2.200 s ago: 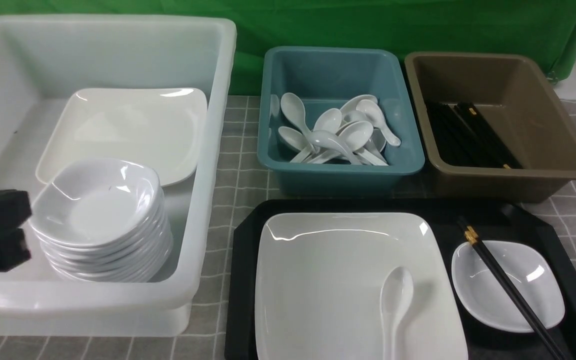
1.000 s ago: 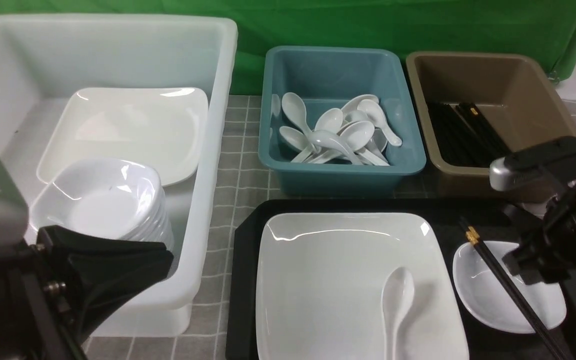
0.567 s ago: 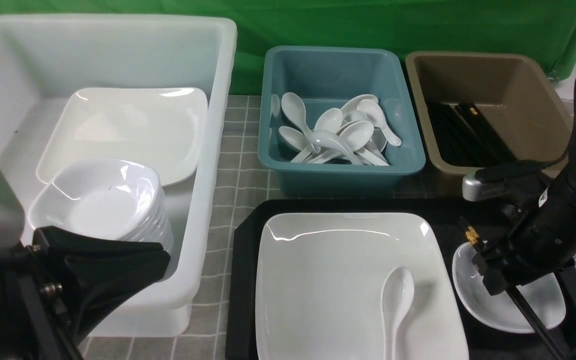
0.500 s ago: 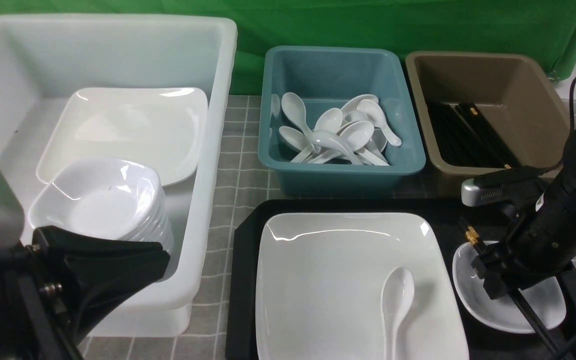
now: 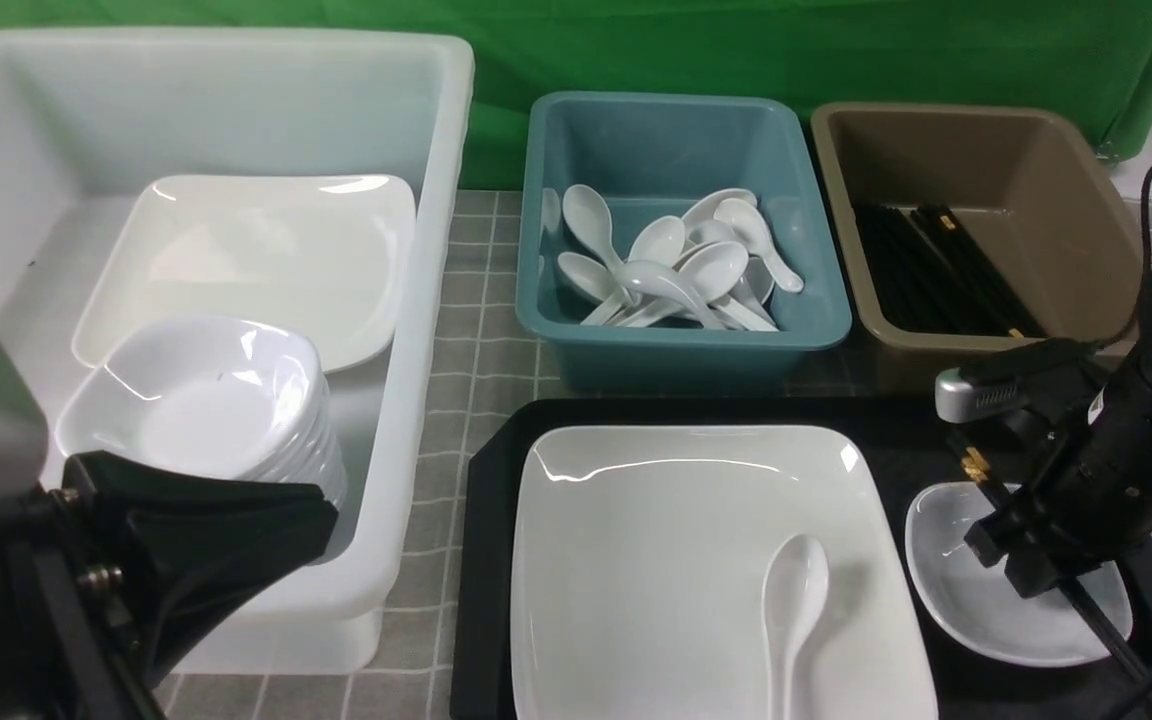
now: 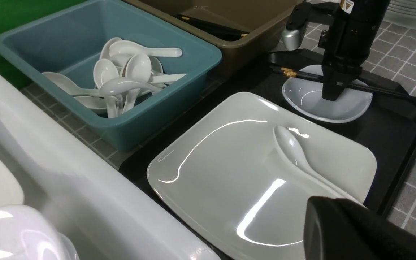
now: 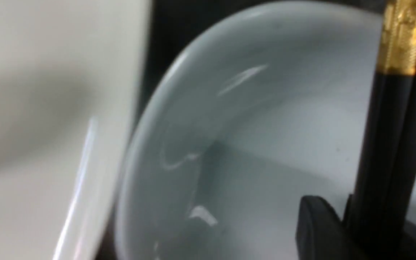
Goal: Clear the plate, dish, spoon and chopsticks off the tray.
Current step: Use the right arm to grab a pair of chopsticks from the plate, then use the right arm to put the chopsticks into the small storage box on the right
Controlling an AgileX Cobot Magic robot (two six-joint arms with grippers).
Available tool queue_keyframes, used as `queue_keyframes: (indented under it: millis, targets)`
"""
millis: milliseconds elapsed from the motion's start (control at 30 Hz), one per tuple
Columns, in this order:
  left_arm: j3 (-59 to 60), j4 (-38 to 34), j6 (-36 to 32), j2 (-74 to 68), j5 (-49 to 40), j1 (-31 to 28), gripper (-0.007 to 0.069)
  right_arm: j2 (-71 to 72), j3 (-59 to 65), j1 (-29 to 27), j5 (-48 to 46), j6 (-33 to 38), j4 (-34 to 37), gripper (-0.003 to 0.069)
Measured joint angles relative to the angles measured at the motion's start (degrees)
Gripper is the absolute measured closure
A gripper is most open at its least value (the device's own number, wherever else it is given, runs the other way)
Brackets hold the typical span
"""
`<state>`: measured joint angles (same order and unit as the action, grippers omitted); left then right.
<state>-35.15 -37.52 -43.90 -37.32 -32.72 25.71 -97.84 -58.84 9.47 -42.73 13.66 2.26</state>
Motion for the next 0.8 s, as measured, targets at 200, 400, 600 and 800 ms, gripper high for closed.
queue_keyframes:
  millis: [200, 400, 600, 800]
  targets:
    - [0.0, -0.6, 0.0, 0.0, 1.4, 0.0, 0.0615, 9.2, -1.4, 5.9, -9.1, 8.1, 1.2, 0.0540]
    - [-0.2, -4.4, -2.4, 0.0, 9.3, 0.0, 0.0615, 7.3, -15.2, 1.6, 0.1, 8.1, 13.4, 0.0540]
    - [-2.2, -10.7, -3.8, 0.3, 14.1, 0.0, 0.0615, -3.5, -30.6, -5.3, 6.4, 7.8, 25.0, 0.0540]
    - [-2.5, -10.1, -4.0, 0.4, 9.9, 0.0, 0.0615, -22.0, -51.5, -9.3, 10.8, 3.9, 27.4, 0.0516]
